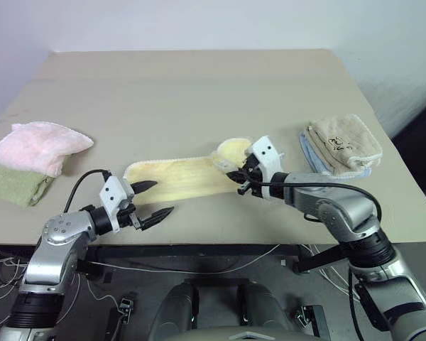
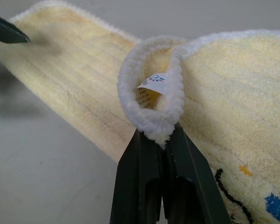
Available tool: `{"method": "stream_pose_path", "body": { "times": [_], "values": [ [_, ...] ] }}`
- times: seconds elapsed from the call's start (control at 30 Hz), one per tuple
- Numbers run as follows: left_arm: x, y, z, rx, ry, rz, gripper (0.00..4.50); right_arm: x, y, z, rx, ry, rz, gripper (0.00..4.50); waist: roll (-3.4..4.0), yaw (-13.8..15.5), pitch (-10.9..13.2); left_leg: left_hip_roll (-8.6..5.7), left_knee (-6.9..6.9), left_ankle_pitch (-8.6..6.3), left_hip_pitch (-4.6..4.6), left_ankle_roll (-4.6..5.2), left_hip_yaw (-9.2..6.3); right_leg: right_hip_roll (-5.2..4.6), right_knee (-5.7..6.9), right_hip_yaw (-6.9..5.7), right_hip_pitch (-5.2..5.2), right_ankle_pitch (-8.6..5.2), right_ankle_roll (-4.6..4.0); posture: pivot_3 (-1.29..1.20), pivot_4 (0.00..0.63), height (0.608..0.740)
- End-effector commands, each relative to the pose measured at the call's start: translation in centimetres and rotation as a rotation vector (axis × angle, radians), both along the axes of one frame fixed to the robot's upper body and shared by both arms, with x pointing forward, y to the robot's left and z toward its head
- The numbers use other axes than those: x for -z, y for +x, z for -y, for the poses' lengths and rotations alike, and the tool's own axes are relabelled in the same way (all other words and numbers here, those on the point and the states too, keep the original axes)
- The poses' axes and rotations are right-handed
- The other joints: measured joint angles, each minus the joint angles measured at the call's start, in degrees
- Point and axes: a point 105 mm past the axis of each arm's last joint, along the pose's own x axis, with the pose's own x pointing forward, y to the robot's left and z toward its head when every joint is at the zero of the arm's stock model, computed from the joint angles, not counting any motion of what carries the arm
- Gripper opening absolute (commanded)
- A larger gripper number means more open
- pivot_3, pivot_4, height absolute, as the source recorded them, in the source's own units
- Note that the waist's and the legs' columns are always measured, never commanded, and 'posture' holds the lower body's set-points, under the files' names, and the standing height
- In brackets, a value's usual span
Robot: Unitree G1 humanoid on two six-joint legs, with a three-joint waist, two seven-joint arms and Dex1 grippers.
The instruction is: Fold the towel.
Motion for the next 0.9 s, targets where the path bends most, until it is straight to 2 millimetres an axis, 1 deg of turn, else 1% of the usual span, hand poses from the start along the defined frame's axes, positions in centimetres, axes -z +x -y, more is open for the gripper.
{"method": "stream_pose_path", "body": {
  "times": [0.03, 0.3, 0.4, 0.5, 0.53, 0.6, 0.63, 0.77, 0.83, 0.9],
  "values": [
    [-1.0, -0.3, 0.4, 0.008, 0.003, 0.054, 4.5, -1.3, 0.3, -1.1, -0.041, 0.015, 0.064, 0.02, 0.0, -0.02, 0.0, 0.0, 0.0, 0.0, 0.0, 0.0, 0.0, 0.0, 0.0, 0.0, 0.0, 0.0, 0.0, 0.0, 0.15, 0.74],
    [-0.8, -0.4, 0.5, 0.006, -0.002, 0.048, 4.5, -0.9, -0.2, -1.9, -0.083, 0.026, 0.046, 0.02, 0.0, -0.01, 0.0, 0.0, -0.02, 0.0, 0.0, -0.01, -0.01, -0.01, -0.01, 0.01, -0.03, 0.0, -0.01, 0.0, 0.15, 0.74],
    [-0.9, -0.3, 0.6, 0.006, -0.004, 0.048, 4.5, -0.9, -0.4, -2.0, -0.093, 0.041, 0.034, 0.7, 0.0, -0.02, 0.0, 0.0, -0.03, 0.0, 0.0, -0.01, -0.01, -0.02, -0.01, 0.01, -0.03, 0.0, -0.01, 0.0, 0.15, 0.74],
    [-0.9, -0.3, 0.6, 0.008, -0.005, 0.047, 4.5, -1.2, -0.9, -2.0, -0.115, 0.068, 0.022, 1.65, 0.0, -0.02, 0.0, 0.0, -0.04, -0.01, 0.0, -0.01, -0.01, -0.02, -0.01, 0.01, -0.04, 0.0, -0.01, 0.0, 0.15, 0.74],
    [-0.8, -0.3, 0.6, 0.008, -0.005, 0.047, 4.5, -1.3, -1.0, -2.0, -0.119, 0.072, 0.02, 2.09, 0.0, 0.0, 0.0, 0.0, -0.04, -0.01, -0.01, -0.01, -0.01, -0.03, -0.01, 0.01, -0.03, 0.0, -0.01, 0.0, 0.15, 0.74],
    [-0.8, -0.3, 0.6, 0.008, -0.006, 0.046, 4.5, -1.4, -1.1, -1.7, -0.12, 0.075, 0.022, 2.7, 0.01, 0.0, 0.0, -0.01, -0.04, -0.01, -0.01, -0.01, -0.01, -0.04, -0.01, 0.01, -0.03, 0.0, -0.01, 0.0, 0.15, 0.74],
    [-0.8, -0.3, 0.6, 0.007, -0.007, 0.045, 4.5, -1.6, -1.2, -1.5, -0.12, 0.077, 0.028, 3.1, 0.01, -0.01, 0.0, -0.01, -0.04, -0.01, -0.01, -0.01, -0.01, -0.04, -0.01, 0.01, -0.04, 0.0, -0.01, 0.0, 0.15, 0.74],
    [-0.9, -0.4, 0.5, -0.007, -0.024, 0.04, 4.5, -3.7, -1.2, 0.0, -0.132, 0.102, 0.101, 4.45, 0.01, 0.05, 0.0, -0.01, -0.04, -0.01, -0.02, -0.01, -0.01, -0.06, -0.02, 0.01, -0.04, 0.0, -0.01, 0.0, 0.15, 0.74],
    [-0.9, -0.6, 0.4, -0.018, -0.045, 0.036, 4.5, -5.0, -0.9, 0.9, -0.127, 0.115, 0.147, 4.45, 0.01, 0.01, 0.0, -0.03, -0.04, -0.01, -0.03, -0.01, -0.01, -0.07, -0.03, 0.01, -0.04, 0.0, -0.01, 0.0, 0.15, 0.74],
    [-1.0, -0.7, 0.4, -0.03, -0.063, 0.031, 4.5, -6.1, 0.3, 2.0, -0.086, 0.126, 0.193, 4.45, 0.0, 0.01, 0.0, -0.02, -0.05, -0.01, -0.03, -0.01, -0.01, -0.07, -0.04, 0.0, -0.04, 0.0, -0.01, 0.0, 0.15, 0.74]
  ]
}}
